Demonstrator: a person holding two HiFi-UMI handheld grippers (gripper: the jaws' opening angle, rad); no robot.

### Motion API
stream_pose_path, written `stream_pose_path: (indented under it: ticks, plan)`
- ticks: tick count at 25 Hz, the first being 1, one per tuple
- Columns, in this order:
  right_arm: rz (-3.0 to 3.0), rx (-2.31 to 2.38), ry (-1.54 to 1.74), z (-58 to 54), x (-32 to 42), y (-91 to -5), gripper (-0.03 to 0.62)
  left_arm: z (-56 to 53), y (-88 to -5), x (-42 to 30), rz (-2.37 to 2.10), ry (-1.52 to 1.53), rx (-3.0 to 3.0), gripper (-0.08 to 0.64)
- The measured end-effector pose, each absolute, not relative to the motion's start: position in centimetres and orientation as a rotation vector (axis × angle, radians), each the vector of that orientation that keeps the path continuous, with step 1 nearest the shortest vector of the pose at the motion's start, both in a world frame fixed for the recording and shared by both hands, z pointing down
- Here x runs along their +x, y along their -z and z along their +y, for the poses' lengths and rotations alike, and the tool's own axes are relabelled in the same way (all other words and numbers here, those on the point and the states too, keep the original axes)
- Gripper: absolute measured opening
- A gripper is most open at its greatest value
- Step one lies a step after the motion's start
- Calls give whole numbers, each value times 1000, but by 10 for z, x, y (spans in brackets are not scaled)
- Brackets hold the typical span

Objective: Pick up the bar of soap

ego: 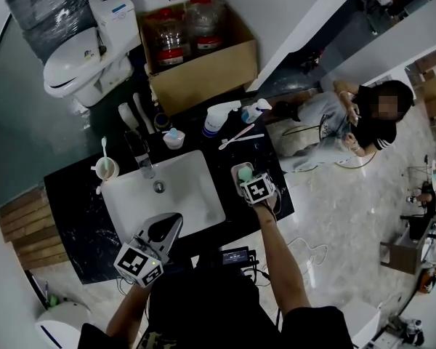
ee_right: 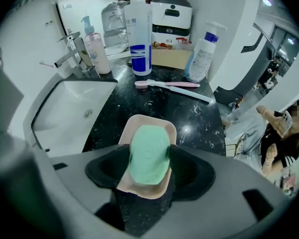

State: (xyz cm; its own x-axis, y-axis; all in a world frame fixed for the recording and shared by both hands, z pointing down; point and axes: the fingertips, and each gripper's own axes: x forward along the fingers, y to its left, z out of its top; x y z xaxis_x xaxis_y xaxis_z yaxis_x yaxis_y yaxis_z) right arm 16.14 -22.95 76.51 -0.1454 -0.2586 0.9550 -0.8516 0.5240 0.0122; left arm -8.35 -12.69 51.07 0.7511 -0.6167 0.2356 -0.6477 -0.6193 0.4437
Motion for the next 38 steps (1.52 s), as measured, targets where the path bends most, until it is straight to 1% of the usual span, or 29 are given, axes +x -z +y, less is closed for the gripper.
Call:
stream_pose_path:
  ticks: [8,15,24,32,38]
  plan:
    - [-1776,720,-549,-220,155,-763,235,-122,-515,-83,-975,-76,2417,8]
    - [-1772,722,-546,-220,162,-765,247,-123,-516,-81,-1004,-72,2405,8]
    - [-1748,471,-446,-214,148,-774,247,-120,-517,-80,-1051,-68,2374,8]
    - [-1802,407,-475,-211,147,-781,250,-118,-522,-83,-1103,-55,2340,8]
    - [-1791,373,-394,-216,146,-778,250,-119,-515,-77,-1133,-48,2359,8]
